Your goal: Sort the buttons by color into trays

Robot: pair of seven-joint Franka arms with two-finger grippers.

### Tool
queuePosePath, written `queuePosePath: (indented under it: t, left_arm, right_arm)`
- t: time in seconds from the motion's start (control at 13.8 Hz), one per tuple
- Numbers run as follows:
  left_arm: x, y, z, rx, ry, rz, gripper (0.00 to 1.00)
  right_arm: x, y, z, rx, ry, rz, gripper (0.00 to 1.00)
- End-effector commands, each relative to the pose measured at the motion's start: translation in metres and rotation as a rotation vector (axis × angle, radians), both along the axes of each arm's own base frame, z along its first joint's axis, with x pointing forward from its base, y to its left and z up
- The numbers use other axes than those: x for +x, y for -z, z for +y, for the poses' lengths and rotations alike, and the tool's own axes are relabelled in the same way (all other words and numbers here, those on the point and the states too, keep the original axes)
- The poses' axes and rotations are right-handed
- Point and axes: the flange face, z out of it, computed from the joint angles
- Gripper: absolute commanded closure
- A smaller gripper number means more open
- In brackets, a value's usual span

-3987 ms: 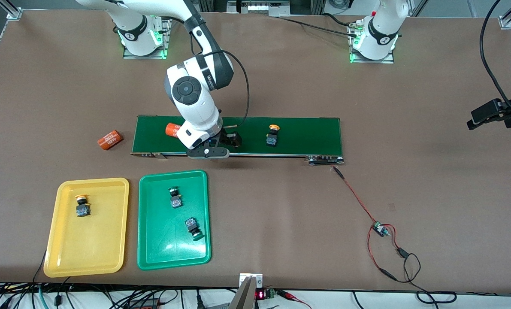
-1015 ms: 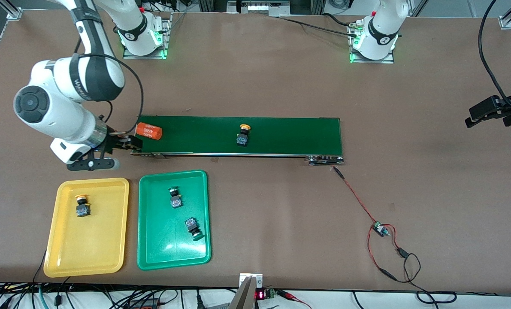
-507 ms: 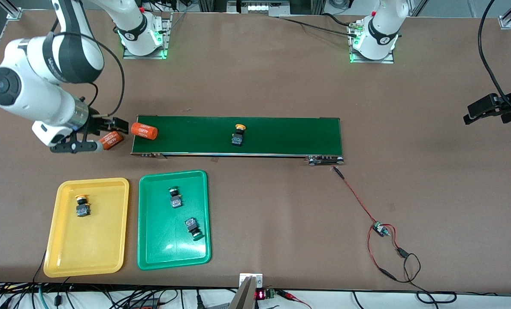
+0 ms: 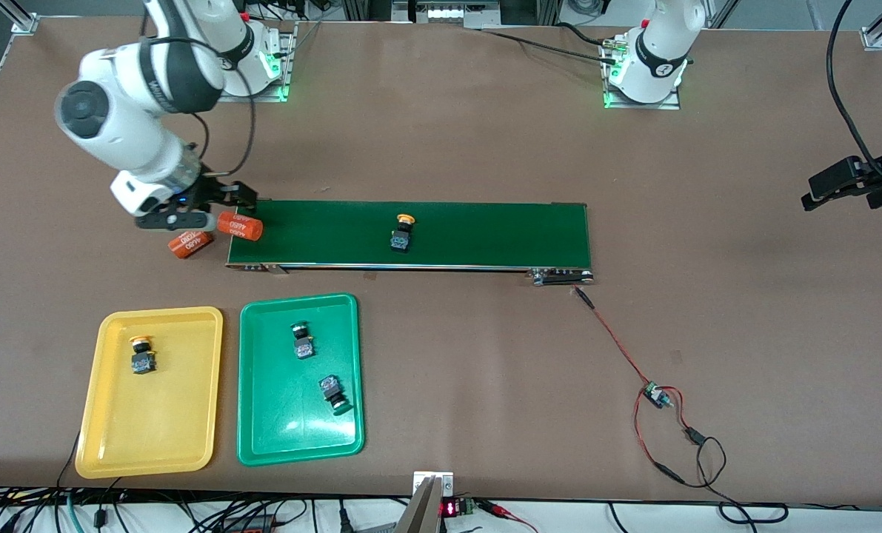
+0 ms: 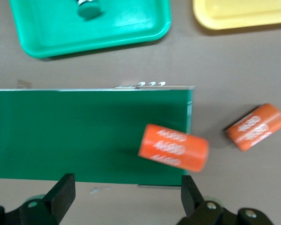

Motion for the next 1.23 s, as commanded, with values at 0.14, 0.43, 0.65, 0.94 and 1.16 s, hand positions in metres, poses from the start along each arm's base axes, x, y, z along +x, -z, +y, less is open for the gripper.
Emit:
queuePosePath:
  t: [0.14, 0.43, 0.65, 0.94, 1.16]
  left_arm:
    - [-0.008, -0.004, 0.001, -0.004, 0.005, 0.001, 0.0]
    - [-0.007, -0.004, 0.001, -0.003, 0.006, -0.009, 0.0]
    - [-0.007, -0.004, -0.008, -0.004, 0.021, -0.01, 0.0]
    - [-0.007, -0.003, -0.007, -0.005, 0.02, -0.004, 0.0]
    - [-0.008, -0.002, -0.006, -0.005, 0.019, 0.003, 0.0]
  right_arm:
    - [-0.01, 0.021, 0.04, -0.029, -0.004, 0.002, 0.0]
    - [-0.015, 0.044, 0.067, -0.043, 0.021, 0.021, 0.0]
    - [-0.017, 0.064, 0.083, -0.049, 0.037, 0.017, 0.0]
    - [-0.015, 0.065, 0.098, -0.052, 0.061, 0.016, 0.0]
    - [-0.008, 0.066, 0.115, -0.051, 0.077, 0.01, 0.0]
